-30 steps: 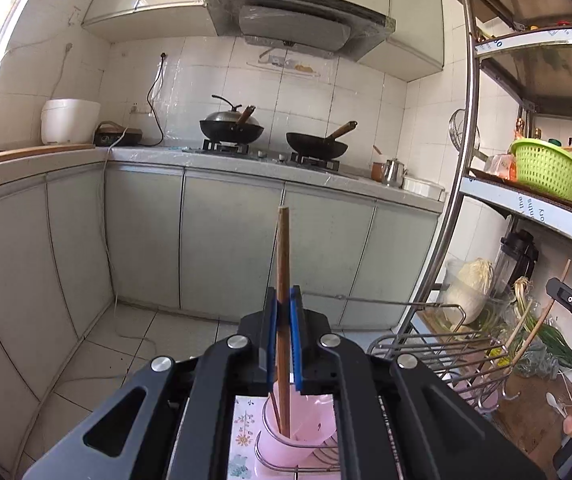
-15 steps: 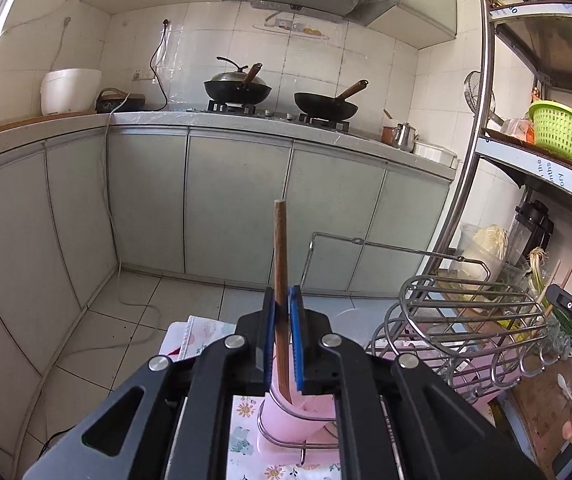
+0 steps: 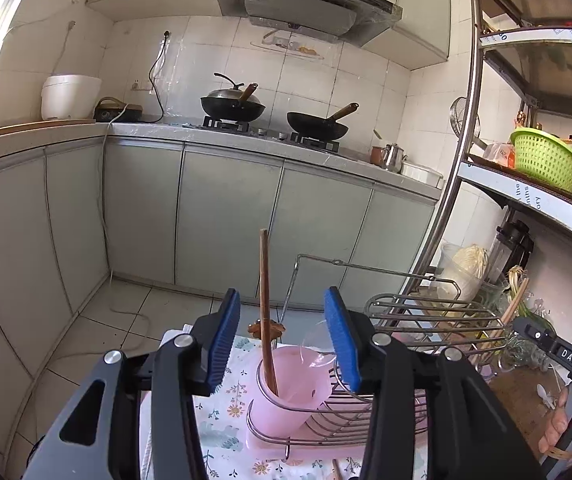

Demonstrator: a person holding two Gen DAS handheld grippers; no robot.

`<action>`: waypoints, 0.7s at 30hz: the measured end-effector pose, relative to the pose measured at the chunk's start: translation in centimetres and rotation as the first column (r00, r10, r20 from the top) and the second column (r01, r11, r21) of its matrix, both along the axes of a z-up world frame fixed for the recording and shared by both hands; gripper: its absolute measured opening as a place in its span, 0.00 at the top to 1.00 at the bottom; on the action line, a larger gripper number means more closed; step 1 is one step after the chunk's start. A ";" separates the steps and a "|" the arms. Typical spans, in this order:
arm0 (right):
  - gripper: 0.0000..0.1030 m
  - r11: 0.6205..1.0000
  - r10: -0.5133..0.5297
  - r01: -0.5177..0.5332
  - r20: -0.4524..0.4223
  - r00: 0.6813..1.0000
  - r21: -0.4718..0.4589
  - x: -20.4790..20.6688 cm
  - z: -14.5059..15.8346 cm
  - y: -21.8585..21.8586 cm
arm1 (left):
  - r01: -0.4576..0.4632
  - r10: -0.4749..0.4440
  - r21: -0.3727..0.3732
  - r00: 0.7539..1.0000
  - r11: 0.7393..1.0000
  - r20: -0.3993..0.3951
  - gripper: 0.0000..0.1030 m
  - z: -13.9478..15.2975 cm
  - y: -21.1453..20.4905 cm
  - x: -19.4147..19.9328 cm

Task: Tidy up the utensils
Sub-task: 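Drop the chopsticks into the pink cups and open both grippers, then grasp a wooden chopstick with the left gripper while right gripper grasps the clear fork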

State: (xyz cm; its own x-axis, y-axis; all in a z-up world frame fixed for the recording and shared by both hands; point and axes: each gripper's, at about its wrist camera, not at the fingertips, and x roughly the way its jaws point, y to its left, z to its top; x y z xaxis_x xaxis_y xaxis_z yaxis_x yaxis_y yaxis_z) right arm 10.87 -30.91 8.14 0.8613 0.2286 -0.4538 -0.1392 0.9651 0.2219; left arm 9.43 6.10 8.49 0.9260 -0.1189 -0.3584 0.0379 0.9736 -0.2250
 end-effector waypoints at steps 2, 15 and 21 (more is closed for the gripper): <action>0.62 1.000 0.001 -0.001 0.001 1.000 0.001 -0.8 0.0 0.0 | 0.008 -0.008 -0.015 1.000 1.000 0.006 0.57 0.3 0.0 -1.0; 0.62 0.999 0.047 -0.047 -0.024 0.999 0.004 -6.9 -2.4 1.4 | 0.099 -0.101 -0.035 0.992 0.995 -0.069 0.57 -2.3 -1.9 -6.4; 0.62 0.998 0.069 -0.068 -0.100 0.993 0.013 -8.5 -5.3 2.1 | 0.140 -0.149 -0.061 0.974 0.988 -0.172 0.57 -5.6 -3.2 -6.9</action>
State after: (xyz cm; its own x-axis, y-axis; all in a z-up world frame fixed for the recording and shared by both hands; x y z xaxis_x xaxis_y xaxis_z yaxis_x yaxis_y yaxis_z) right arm 2.42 -28.78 2.87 0.7935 0.2905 -0.5348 -0.1818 0.9518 0.2472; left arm 2.49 2.87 2.86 0.8210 -0.2678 -0.5043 0.1330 0.9486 -0.2872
